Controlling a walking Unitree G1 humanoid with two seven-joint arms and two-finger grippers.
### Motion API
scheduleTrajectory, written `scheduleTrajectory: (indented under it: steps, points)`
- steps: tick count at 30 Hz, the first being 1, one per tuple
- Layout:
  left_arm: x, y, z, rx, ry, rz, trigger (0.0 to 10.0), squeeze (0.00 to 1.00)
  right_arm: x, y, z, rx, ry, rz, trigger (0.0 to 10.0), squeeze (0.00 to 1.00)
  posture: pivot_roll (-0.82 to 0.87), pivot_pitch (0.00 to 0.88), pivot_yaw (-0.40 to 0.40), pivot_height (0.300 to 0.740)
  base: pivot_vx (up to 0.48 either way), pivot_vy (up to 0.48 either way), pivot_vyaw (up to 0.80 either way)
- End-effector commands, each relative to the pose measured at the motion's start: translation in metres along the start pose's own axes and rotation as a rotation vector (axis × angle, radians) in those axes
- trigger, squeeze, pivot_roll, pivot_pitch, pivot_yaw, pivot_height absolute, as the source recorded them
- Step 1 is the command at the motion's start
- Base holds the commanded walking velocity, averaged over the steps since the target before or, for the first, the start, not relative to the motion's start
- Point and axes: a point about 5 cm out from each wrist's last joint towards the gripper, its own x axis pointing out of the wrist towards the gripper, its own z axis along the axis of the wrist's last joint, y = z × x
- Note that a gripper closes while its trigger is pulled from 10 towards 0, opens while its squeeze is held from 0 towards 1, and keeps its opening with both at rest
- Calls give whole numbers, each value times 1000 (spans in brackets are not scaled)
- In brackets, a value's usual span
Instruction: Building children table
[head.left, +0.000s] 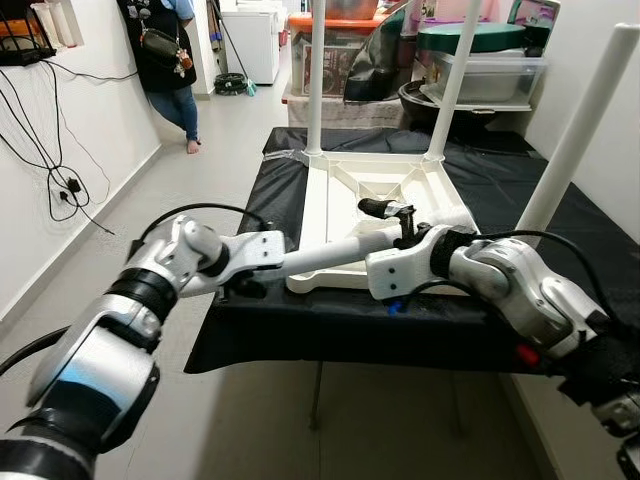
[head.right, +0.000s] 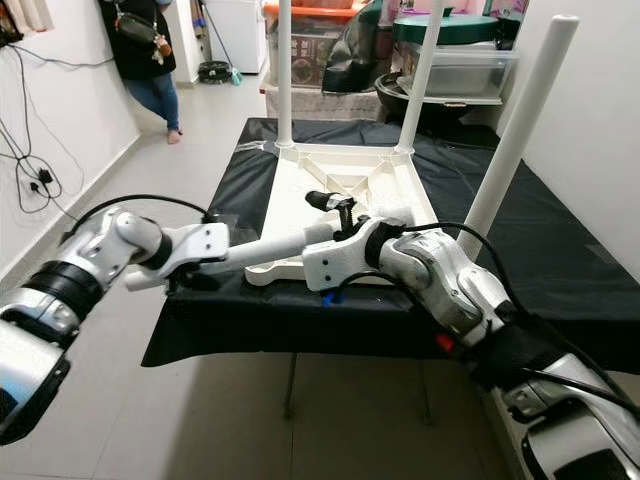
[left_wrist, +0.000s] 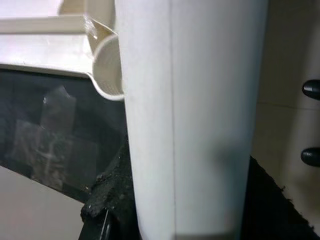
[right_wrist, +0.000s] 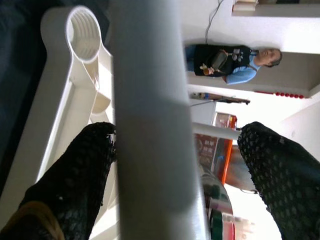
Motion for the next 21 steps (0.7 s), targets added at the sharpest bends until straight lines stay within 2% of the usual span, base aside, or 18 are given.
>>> scheduleTrajectory:
  steps: [1, 3, 4, 5, 17, 21]
  points:
    - [-1, 2, 3, -14, -18, -6, 10000, 0, 3, 3, -1, -4, 15, 19, 10000, 0, 23, 0, -33, 740, 0, 0, 0]
    - [0, 2, 8, -9, -38, -16, 10000, 0, 5, 4, -4, 6, 36, 23, 10000, 0, 22, 0, -34, 740, 0, 0, 0]
    - [0, 4, 13, -2, -57, -18, 10000, 0, 6, 5, -7, 22, 52, 26, 3961, 0, 22, 0, -34, 740, 0, 0, 0]
    - [0, 5, 17, 1, -72, -18, 10000, 0, 7, 5, -8, 34, 63, 28, 0, 0, 22, 0, -34, 740, 0, 0, 0]
    - [-4, 11, 22, -12, -105, 6, 10000, 0, 7, 15, -19, 77, 121, 46, 0, 0, 27, 0, -39, 740, 0, 0, 0]
    - [-5, 12, 25, 22, -127, 33, 10000, 0, 7, 14, -20, 88, 130, 30, 0, 0, 26, 0, -37, 740, 0, 0, 0]
